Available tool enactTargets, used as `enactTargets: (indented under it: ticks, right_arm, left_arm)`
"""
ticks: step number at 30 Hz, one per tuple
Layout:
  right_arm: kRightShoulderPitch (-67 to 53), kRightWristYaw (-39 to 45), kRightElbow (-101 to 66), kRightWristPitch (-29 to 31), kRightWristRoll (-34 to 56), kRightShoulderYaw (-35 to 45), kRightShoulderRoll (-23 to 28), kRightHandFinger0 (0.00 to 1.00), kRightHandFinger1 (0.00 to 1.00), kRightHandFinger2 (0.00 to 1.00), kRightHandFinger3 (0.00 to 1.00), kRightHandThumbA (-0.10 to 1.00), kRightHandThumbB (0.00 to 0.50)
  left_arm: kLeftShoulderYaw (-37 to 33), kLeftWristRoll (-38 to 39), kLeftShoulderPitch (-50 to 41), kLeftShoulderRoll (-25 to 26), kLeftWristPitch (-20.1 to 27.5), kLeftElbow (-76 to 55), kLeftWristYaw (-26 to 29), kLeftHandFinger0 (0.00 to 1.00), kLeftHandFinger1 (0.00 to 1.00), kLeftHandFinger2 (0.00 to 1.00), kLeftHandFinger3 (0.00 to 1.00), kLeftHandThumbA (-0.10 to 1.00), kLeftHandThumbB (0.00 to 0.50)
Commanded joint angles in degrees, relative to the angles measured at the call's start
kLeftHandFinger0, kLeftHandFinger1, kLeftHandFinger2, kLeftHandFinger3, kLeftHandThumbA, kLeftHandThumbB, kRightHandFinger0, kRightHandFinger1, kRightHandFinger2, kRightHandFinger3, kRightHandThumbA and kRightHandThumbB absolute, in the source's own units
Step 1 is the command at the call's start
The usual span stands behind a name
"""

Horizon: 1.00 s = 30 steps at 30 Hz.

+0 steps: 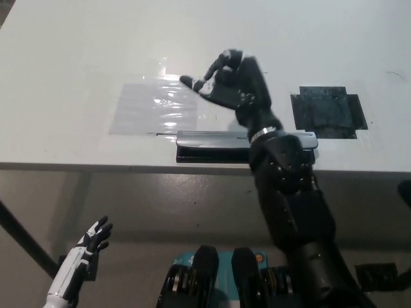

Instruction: The paper pin puncher is placed at the center of the table and close to the robot and the robot uses its right fist to press on the paper pin puncher

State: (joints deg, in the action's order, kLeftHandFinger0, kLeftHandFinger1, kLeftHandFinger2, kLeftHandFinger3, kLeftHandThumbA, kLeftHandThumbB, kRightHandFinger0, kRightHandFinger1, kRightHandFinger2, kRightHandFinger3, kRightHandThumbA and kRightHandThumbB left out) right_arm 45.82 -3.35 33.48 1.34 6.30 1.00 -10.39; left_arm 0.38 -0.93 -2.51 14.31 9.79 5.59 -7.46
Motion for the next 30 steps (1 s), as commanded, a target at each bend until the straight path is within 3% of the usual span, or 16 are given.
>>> enactTargets:
  ticks: [1, 3, 5, 7, 9, 13, 18, 24, 26, 28, 30]
  right_arm:
    - [3.54, -1.28, 6.56, 7.90, -1.92, -0.37, -0.63, 0.09, 0.24, 0.47, 0.32, 1.00, 0.119]
    - [3.66, -1.58, 9.98, 9.73, -2.52, -0.51, -0.37, 0.08, 0.23, 0.46, 0.32, 1.00, 0.109]
    - [3.68, -1.82, 13.69, 10.72, -1.96, 0.18, -0.31, 0.06, 0.19, 0.41, 0.28, 1.00, 0.137]
    - [3.92, -2.69, 18.16, 11.98, -1.70, 0.93, 0.00, 0.07, 0.22, 0.42, 0.30, 1.00, 0.147]
    - [3.66, -2.33, 21.07, 14.05, -1.75, 1.00, 0.57, 0.05, 0.23, 0.45, 0.34, 1.00, 0.134]
    - [2.54, -1.70, 28.15, 18.61, -1.62, 1.12, 1.27, 0.00, 0.18, 0.43, 0.34, 1.00, 0.090]
    - [0.58, -1.46, 37.52, 21.83, -1.02, 1.86, 1.60, 0.00, 0.18, 0.41, 0.31, 1.00, 0.107]
    - [-3.61, -2.46, 44.31, 23.04, -2.02, 1.13, 1.21, 0.00, 0.11, 0.34, 0.21, 1.00, 0.068]
    - [-5.27, -2.37, 45.74, 23.74, -2.43, 0.75, 1.25, 0.00, 0.08, 0.33, 0.18, 1.00, 0.080]
    - [-7.12, -2.70, 46.83, 23.37, -3.04, 0.13, 1.08, 0.00, 0.06, 0.31, 0.15, 1.00, 0.134]
    - [-9.09, -3.88, 47.52, 22.65, -4.51, -1.22, 0.99, 0.00, 0.12, 0.37, 0.17, 1.00, 0.157]
  left_arm:
    - [0.31, 0.69, 0.53, 0.91, 1.80, -2.02, -0.85, 1.00, 1.00, 1.00, 1.00, 1.00, 0.202]
    - [0.37, 0.87, 0.56, 0.83, 1.88, -1.95, -0.87, 1.00, 1.00, 1.00, 1.00, 1.00, 0.198]
    - [0.36, 0.86, 0.52, 0.90, 2.03, -1.78, -0.94, 1.00, 1.00, 1.00, 1.00, 1.00, 0.206]
    - [0.32, 0.71, 0.56, 0.93, 2.41, -1.68, -0.92, 1.00, 1.00, 1.00, 1.00, 1.00, 0.193]
    - [0.29, 0.42, 0.60, 0.79, 1.78, -2.13, -0.70, 1.00, 1.00, 1.00, 1.00, 1.00, 0.201]
    - [0.23, 0.31, 0.39, 0.93, 1.92, -2.34, -0.78, 1.00, 1.00, 1.00, 1.00, 1.00, 0.189]
    - [0.14, 0.18, 0.20, 0.98, 2.29, -2.18, -0.83, 1.00, 1.00, 1.00, 1.00, 1.00, 0.185]
    - [0.09, 0.40, 0.08, 0.91, 2.73, -1.65, -0.94, 1.00, 1.00, 1.00, 1.00, 1.00, 0.179]
    - [-0.11, -0.11, -0.06, 0.79, 2.65, -1.60, -0.77, 1.00, 1.00, 1.00, 1.00, 1.00, 0.179]
    - [-0.21, -0.14, -0.54, 0.76, 2.25, -2.04, -0.82, 1.00, 1.00, 1.00, 1.00, 1.00, 0.183]
    - [-0.18, 0.26, -0.57, 0.81, 2.13, -2.08, -1.05, 1.00, 1.00, 1.00, 1.00, 1.00, 0.177]
